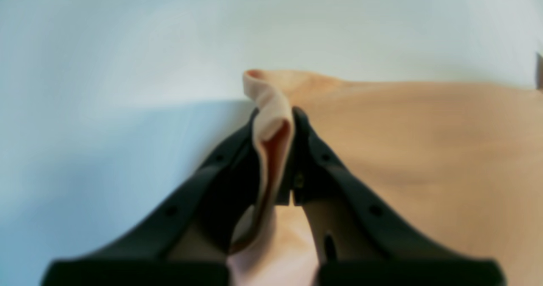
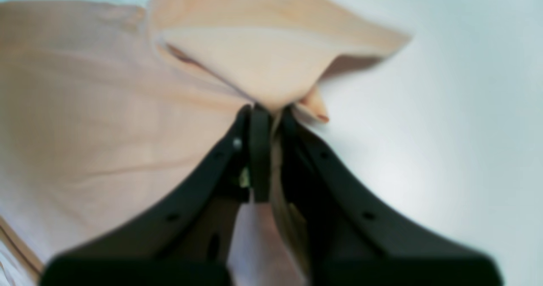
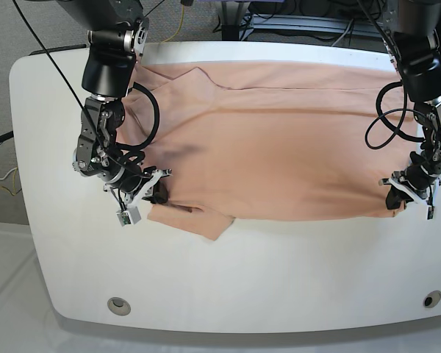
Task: Fold the T-shirt properly
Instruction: 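Lift the gripped edge with both grippers and fold it lengthwise over the shirt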
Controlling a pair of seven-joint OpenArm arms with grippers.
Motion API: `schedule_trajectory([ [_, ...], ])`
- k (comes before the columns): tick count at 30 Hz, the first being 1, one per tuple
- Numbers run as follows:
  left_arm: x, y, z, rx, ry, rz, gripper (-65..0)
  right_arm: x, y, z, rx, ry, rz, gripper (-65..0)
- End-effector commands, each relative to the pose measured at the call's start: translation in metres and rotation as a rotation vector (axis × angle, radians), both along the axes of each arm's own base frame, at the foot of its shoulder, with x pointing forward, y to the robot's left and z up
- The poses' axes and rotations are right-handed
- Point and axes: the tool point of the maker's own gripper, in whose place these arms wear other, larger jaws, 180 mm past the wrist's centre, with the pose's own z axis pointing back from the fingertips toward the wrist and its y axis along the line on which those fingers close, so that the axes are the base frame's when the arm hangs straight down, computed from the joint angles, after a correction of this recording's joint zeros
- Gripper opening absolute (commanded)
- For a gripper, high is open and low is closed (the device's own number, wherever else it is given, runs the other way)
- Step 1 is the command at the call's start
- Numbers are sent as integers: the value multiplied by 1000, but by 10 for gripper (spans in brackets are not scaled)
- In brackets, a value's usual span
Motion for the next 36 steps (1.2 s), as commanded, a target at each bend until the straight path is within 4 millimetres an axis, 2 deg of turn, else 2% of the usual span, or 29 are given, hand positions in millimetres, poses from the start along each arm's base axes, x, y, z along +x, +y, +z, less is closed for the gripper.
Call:
schedule_trajectory([
  [1, 14, 7, 33, 25, -79, -6, -624, 19, -4, 33, 2, -100, -4, -650],
  [5, 15, 4, 42, 54, -83, -28, -624, 19, -5, 45, -28, -123, 4, -650],
  [14, 2, -5, 52, 132, -81, -76, -624, 6, -8, 64, -96, -154, 26, -650],
  [18, -5, -7, 52, 155, -70, -92, -624, 2, -9, 73, -126, -166, 32, -650],
  [27, -21, -10, 41, 175, -43, -109, -624, -19, -14, 75, -194, -148, 44, -650],
  [36, -36, 3, 33, 210, 0, -110, -624, -34, -17, 77, -240, -132, 55, -650],
])
